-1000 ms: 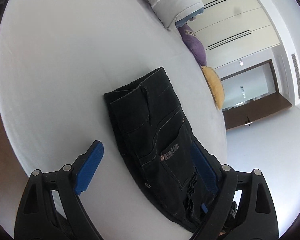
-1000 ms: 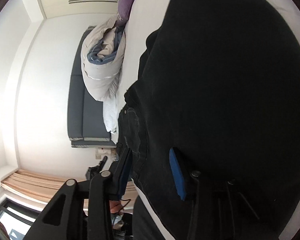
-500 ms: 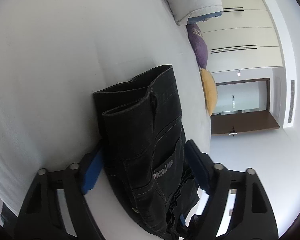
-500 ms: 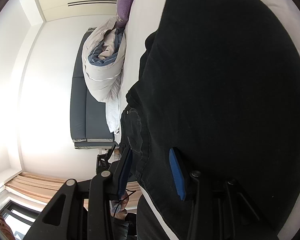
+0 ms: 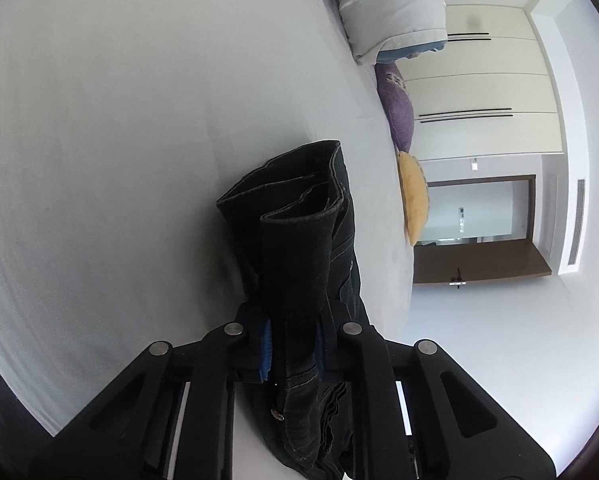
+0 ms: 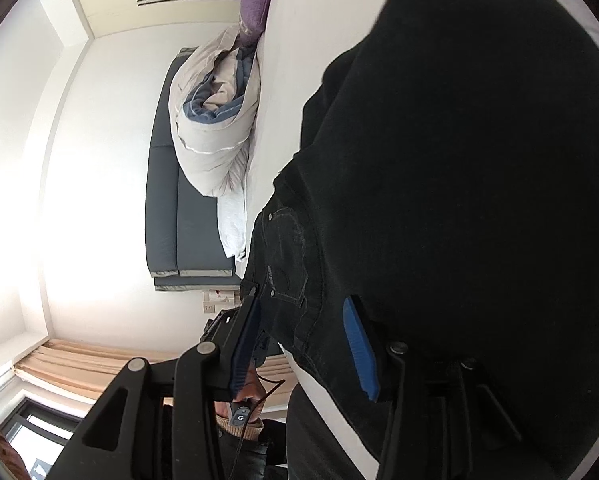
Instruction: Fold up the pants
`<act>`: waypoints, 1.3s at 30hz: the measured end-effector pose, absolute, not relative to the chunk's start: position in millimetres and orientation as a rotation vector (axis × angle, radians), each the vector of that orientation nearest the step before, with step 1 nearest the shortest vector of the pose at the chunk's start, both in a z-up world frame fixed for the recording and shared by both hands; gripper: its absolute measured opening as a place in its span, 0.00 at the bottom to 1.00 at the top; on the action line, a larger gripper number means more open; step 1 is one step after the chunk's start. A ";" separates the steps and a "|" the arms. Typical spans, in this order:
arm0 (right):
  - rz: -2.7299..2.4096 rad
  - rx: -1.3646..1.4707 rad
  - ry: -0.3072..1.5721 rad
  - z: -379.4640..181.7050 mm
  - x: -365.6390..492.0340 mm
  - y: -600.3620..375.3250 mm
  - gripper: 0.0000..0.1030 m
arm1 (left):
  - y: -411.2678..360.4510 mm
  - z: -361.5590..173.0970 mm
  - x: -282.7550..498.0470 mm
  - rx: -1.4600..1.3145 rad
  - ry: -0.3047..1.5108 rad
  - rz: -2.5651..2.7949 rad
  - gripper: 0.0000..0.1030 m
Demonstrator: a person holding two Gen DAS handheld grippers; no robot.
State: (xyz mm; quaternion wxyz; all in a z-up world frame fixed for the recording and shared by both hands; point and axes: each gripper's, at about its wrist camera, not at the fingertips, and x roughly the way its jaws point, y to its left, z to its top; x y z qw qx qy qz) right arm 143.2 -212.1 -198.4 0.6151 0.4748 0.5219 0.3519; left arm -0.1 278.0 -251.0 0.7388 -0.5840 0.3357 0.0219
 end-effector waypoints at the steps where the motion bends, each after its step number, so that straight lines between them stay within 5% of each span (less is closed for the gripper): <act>1: 0.822 1.071 1.205 -196.4 144.0 -208.0 0.48 | 276.1 -246.4 2.7 -1.259 0.736 0.054 0.12; 5: 0.744 0.975 1.278 -208.3 150.9 -196.1 0.48 | 267.1 -227.3 13.7 -1.175 0.736 0.072 0.11; 8: 0.677 0.937 1.311 -223.4 151.6 -198.0 0.04 | 251.3 -199.6 24.9 -1.054 0.732 0.066 0.11; 12: 0.693 0.936 1.283 -225.4 146.4 -200.3 0.01 | 203.3 -144.0 44.5 -0.814 0.722 0.000 0.11; 14: 0.705 0.988 1.276 -222.7 145.0 -204.2 0.14 | 161.8 -112.5 56.2 -0.646 0.715 -0.049 0.11; 17: 0.734 1.099 1.198 -207.6 141.6 -220.4 0.67 | 89.6 -82.0 66.1 -0.415 0.712 -0.133 0.11; 19: 0.747 1.131 1.137 -193.2 142.2 -236.0 0.77 | 24.7 -76.2 66.5 -0.202 0.717 -0.194 0.11; 25: 0.761 1.174 1.044 -172.6 140.7 -283.1 0.84 | -114.3 -149.5 46.6 0.129 0.843 -0.375 0.11; 39: 0.748 1.065 1.166 -188.8 134.7 -288.0 0.82 | -186.4 -192.5 5.2 0.671 0.696 -0.306 0.11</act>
